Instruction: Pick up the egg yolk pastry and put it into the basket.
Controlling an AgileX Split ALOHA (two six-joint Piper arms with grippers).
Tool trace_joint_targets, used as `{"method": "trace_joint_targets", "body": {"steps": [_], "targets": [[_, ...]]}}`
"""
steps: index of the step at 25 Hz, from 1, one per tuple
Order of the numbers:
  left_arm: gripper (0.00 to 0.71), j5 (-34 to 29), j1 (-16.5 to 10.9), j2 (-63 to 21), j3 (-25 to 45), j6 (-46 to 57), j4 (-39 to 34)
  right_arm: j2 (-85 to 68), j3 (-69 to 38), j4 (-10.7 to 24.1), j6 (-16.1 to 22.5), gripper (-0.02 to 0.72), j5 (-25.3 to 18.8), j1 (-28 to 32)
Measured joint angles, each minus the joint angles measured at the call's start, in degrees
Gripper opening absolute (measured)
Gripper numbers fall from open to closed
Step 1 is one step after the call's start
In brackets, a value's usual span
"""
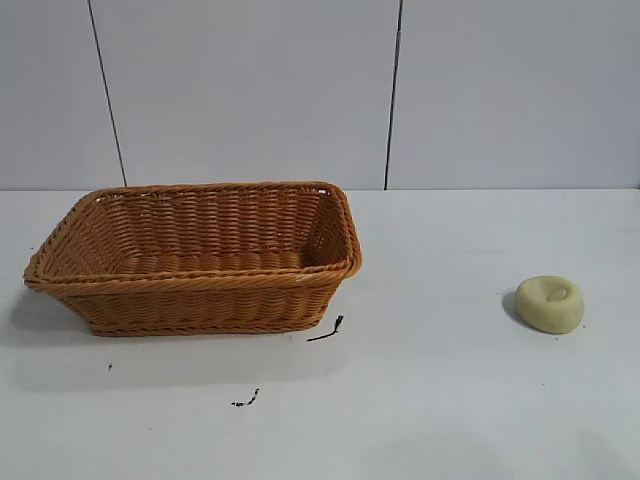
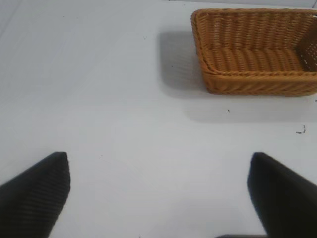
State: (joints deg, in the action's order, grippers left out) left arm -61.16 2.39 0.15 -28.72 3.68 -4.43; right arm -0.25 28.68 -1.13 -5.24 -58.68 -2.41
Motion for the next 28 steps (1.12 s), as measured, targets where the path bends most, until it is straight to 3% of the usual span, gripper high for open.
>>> {"method": "trace_joint_targets", "body": {"steps": [13,19,28], "targets": [[0.696,0.0,0.0,0.0,0.0,0.0,0.0,2.9,1.4,0.0,0.3,0.645,-0.2,0.0],[0.696,0.0,0.0,0.0,0.0,0.0,0.0,26.6,11.8,0.2,2.4,0.664,-0.6,0.0],[0.696,0.0,0.0,0.0,0.0,0.0,0.0,67.7,29.9,0.1,2.6,0.664,1.0,0.0]]}}
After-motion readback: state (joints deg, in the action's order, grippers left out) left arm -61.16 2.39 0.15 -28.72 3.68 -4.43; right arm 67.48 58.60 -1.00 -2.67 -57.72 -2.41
